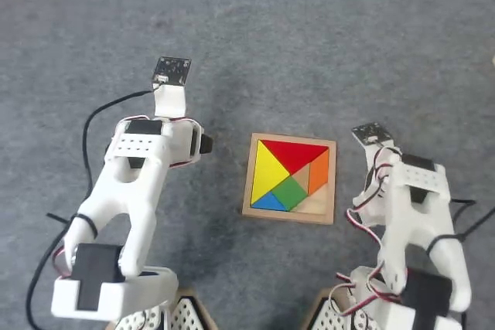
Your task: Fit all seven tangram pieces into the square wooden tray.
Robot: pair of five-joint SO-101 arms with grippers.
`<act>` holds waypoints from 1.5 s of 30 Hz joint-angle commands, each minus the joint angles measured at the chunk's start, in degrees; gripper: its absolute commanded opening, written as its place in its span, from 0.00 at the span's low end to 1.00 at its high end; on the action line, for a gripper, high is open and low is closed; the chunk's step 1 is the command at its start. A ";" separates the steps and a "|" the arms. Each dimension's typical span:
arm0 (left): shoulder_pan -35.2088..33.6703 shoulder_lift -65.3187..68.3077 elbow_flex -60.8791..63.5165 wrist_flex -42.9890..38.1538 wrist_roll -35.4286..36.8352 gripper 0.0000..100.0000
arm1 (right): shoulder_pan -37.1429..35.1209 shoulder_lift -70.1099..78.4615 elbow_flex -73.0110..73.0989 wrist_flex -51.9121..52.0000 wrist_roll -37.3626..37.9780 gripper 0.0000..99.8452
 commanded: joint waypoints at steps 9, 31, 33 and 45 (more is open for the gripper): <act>-0.44 -2.73 -0.31 -0.97 0.00 0.24 | -4.00 0.75 -4.48 2.15 4.31 0.29; -0.44 -2.73 -0.31 -0.79 -0.09 0.24 | -4.26 0.84 1.85 2.07 7.91 0.28; -0.44 -2.73 -0.31 -0.79 0.00 0.24 | -4.26 0.84 1.85 2.15 7.91 0.25; -0.44 -2.81 -0.31 -0.79 0.00 0.24 | -4.09 0.75 1.41 1.80 2.73 0.01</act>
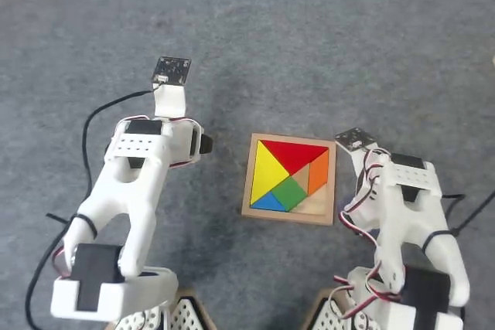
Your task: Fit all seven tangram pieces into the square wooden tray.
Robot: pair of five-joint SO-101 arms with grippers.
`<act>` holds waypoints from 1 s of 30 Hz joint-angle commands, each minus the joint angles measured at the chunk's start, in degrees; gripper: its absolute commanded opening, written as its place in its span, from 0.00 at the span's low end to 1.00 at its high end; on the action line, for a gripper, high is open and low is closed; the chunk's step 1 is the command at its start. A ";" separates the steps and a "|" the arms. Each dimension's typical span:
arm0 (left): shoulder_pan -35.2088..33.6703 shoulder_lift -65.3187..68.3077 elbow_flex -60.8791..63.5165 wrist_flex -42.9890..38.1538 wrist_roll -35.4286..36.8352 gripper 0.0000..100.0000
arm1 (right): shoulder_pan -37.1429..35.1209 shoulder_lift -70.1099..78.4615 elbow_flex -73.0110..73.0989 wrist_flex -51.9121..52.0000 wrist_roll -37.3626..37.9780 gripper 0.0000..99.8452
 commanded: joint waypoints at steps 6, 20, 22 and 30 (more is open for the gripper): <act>-0.44 -2.81 -0.31 -0.79 0.00 0.24 | 0.31 -0.92 -3.78 -0.31 -11.52 0.01; -0.44 -2.81 -0.31 -0.79 0.00 0.24 | 10.86 -0.13 -11.69 -9.19 -24.18 0.01; -0.44 -2.81 -0.31 -0.79 0.00 0.24 | 13.49 -0.13 -12.92 -9.01 -24.00 0.01; -0.35 -2.73 -0.31 -0.88 0.00 0.24 | 8.40 -0.22 -16.53 -1.89 -17.14 0.05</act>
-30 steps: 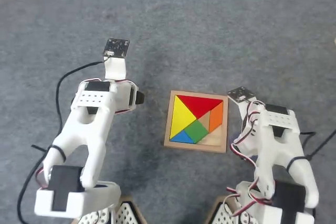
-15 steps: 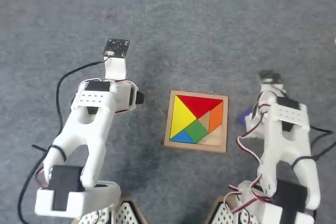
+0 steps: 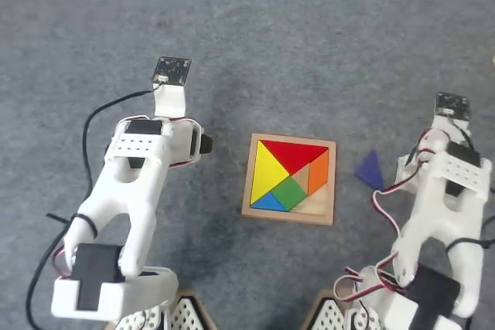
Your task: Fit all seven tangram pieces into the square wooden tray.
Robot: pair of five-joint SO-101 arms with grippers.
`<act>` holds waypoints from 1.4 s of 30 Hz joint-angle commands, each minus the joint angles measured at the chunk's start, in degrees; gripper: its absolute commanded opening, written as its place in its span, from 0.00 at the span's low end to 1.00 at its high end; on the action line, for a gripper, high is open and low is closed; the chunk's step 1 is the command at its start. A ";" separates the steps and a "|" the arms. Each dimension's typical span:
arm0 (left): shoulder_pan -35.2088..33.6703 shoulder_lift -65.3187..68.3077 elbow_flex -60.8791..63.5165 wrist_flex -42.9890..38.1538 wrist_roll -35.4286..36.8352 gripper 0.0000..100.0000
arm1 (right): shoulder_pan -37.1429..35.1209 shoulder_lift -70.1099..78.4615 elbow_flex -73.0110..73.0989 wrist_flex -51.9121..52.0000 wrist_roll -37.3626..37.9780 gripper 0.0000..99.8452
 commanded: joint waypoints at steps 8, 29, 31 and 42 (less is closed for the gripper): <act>-0.44 -2.73 -0.31 -0.79 0.00 0.24 | -18.77 0.48 -3.69 1.01 -2.29 0.37; -0.44 -2.73 -0.31 -0.88 0.00 0.24 | -18.59 25.45 -19.43 3.21 -2.90 0.20; -0.44 -2.73 -0.31 -0.88 0.00 0.24 | -18.59 25.54 -19.34 3.30 -2.90 0.11; -0.44 -2.73 -0.31 -0.88 0.00 0.24 | -18.15 24.84 -19.69 3.47 -2.81 0.03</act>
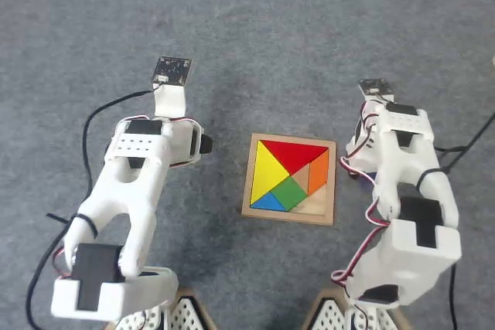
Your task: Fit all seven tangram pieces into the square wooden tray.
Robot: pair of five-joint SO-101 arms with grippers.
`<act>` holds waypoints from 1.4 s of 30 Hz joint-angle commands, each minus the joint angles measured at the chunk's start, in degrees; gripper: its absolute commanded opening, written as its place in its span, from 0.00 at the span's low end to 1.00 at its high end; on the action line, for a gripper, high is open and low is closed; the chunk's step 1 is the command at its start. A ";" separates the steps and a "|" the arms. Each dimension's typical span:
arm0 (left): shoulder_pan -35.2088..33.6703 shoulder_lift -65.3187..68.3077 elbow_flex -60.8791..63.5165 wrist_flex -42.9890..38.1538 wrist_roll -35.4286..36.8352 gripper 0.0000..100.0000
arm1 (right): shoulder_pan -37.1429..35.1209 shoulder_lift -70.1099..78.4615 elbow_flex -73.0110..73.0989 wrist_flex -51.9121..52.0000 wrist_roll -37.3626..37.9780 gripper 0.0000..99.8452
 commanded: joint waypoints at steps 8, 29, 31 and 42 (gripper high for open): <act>-0.35 -2.73 -0.31 -0.88 -0.09 0.24 | -4.26 -14.11 -1.32 6.02 -1.93 0.04; -0.35 -2.73 -0.22 -1.05 -0.09 0.24 | -7.16 12.70 -25.58 8.84 -28.22 0.26; -0.35 -2.73 -0.22 -1.14 -0.18 0.24 | -7.25 16.04 -28.66 11.82 -28.92 0.26; -0.35 -2.73 -0.22 -1.14 -0.18 0.24 | -6.64 20.70 -32.18 15.25 -29.27 0.06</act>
